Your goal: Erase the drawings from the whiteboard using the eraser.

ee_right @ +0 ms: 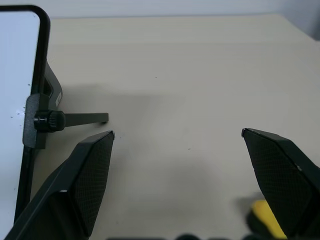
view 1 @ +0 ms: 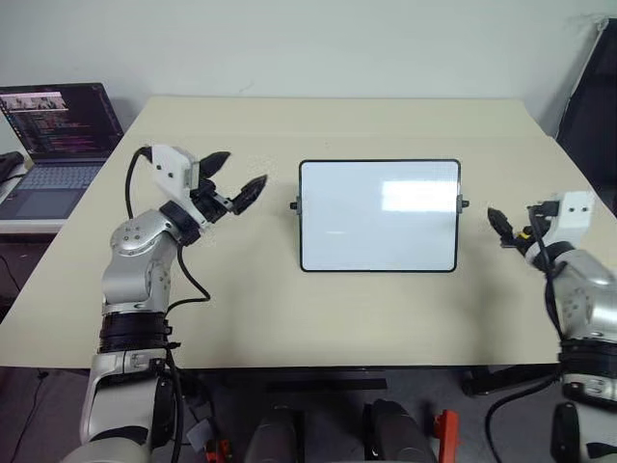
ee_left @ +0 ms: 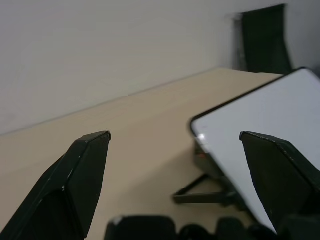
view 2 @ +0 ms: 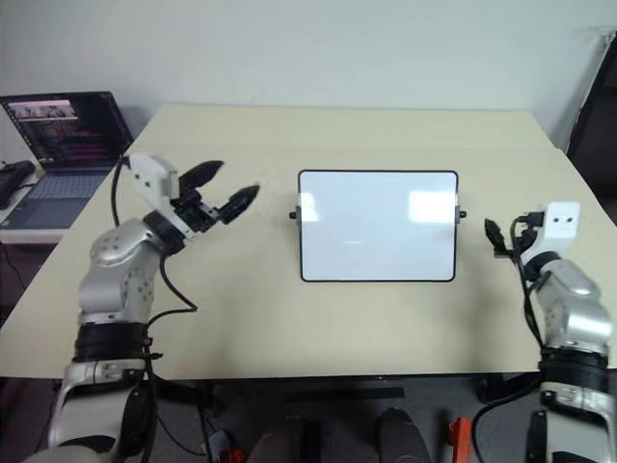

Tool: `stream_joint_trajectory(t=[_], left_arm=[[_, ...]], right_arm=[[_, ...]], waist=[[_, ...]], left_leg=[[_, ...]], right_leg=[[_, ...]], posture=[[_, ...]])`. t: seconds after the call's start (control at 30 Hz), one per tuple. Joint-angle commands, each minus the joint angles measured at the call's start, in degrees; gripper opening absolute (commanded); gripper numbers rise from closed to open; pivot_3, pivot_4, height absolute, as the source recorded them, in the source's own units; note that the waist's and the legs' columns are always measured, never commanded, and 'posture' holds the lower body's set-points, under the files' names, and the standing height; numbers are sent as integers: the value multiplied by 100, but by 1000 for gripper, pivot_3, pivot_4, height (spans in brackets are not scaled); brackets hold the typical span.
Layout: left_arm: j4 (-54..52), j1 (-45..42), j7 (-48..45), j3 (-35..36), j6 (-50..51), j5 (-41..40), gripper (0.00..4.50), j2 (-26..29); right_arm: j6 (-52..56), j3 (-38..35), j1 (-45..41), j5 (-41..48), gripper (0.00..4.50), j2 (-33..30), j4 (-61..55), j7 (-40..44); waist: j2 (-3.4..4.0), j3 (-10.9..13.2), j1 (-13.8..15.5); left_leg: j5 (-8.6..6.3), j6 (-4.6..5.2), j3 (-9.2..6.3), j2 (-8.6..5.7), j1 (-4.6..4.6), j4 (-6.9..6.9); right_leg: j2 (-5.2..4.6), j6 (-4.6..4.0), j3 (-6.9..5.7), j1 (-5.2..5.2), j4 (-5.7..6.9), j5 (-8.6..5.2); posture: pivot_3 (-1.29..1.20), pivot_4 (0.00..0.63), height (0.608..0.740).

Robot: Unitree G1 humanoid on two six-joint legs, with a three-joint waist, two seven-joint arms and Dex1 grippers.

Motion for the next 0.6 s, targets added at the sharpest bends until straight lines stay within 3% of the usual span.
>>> stream_joint_trajectory(t=[0.03,0.3,0.6], left_arm=[[164,183,239,-37,-456,231,4500,-152],[803,162,1293,-227,-1206,946,4500,-716],[1612,317,1718,-488,-1707,1241,4500,-1272]], right_arm=[[-566,-159,-108,47,4462,151,164,-62],[-1281,40,53,-69,4462,521,634,12],[-1742,54,139,-156,4462,683,983,-198]], waist=[[0,0,31],[0,0,59],[1,-1,51]], left_leg=[[0,0,0,0,-3,0],[1,-1,-4,0,-24,3],[1,-1,-1,0,-24,2]], right_leg=[[-1,0,0,-4,1,1],[1,-2,-3,-30,14,4],[1,-1,-1,-30,13,5]], posture=[[0,150,740],[0,150,740],[0,150,740]])
